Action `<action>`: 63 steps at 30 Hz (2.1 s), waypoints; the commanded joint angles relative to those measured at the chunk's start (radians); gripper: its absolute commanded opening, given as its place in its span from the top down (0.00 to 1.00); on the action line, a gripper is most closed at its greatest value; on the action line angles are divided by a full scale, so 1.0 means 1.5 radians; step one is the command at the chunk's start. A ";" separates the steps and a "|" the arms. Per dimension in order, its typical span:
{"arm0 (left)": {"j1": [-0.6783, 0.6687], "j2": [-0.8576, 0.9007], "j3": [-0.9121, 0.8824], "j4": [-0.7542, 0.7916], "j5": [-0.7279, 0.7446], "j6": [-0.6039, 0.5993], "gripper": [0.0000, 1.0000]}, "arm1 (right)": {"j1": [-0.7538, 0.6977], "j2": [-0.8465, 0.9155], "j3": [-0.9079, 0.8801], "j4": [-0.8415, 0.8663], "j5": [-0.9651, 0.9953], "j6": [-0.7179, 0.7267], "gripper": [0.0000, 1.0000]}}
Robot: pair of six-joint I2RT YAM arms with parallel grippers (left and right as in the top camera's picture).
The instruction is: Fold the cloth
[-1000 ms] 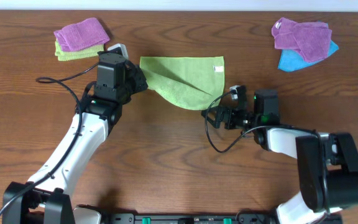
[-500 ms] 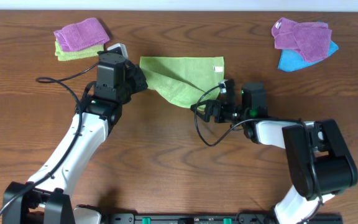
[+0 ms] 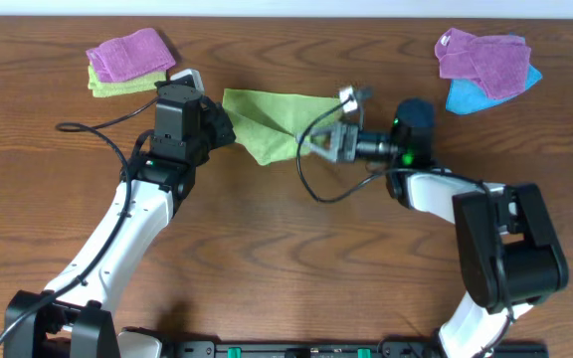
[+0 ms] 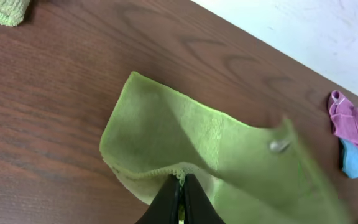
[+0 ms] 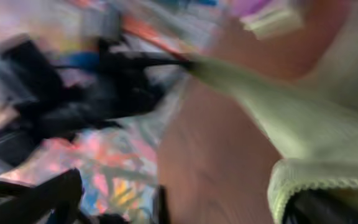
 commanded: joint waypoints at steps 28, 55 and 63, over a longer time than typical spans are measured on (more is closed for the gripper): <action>0.005 -0.009 0.016 0.000 -0.015 0.010 0.94 | -0.083 -0.002 0.053 0.340 -0.202 0.440 0.01; 0.005 -0.009 0.016 -0.003 -0.027 0.004 0.94 | 0.081 -0.003 0.021 -0.279 -0.130 0.082 0.01; 0.005 -0.009 0.016 -0.051 -0.035 0.005 0.94 | 0.094 -0.003 0.017 -0.344 -0.048 -0.146 0.01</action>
